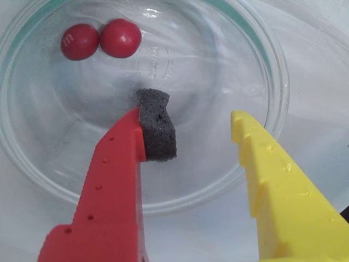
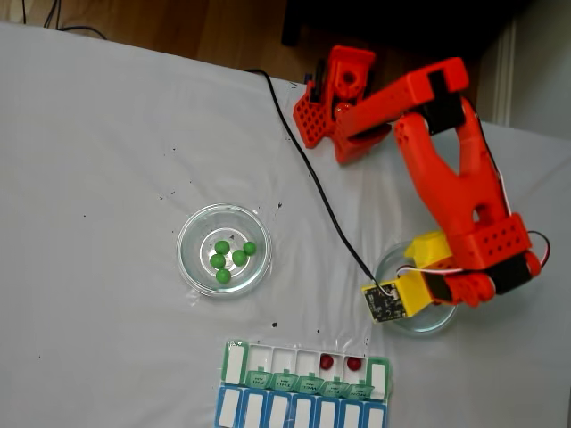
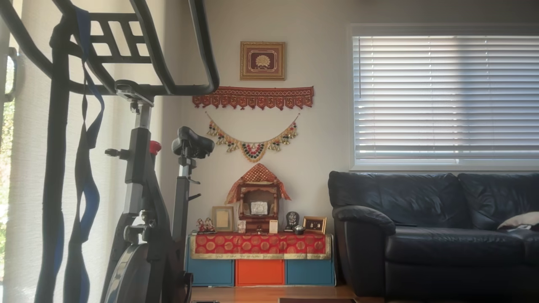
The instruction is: Sort medicines into box.
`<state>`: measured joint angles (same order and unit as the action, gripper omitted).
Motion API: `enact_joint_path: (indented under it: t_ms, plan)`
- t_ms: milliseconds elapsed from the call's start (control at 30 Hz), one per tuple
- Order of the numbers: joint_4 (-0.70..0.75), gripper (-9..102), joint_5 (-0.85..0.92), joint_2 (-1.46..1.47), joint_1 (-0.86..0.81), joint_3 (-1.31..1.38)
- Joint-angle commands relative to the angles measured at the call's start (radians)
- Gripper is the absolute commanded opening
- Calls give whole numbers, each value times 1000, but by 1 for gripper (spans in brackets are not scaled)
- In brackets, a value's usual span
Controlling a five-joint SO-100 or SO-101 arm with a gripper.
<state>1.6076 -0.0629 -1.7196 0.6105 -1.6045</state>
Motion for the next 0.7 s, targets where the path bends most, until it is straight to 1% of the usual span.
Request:
enact_joint_path:
  t_ms: [0, 100, 200, 667]
  plan:
    - [-60, 22, -34, -169, 18, -37]
    - [-121, 23, -94, -210, 35, -103]
    - [-147, 25, -129, -216, 55, -138]
    - [-221, 26, -164, -132, 71, -169]
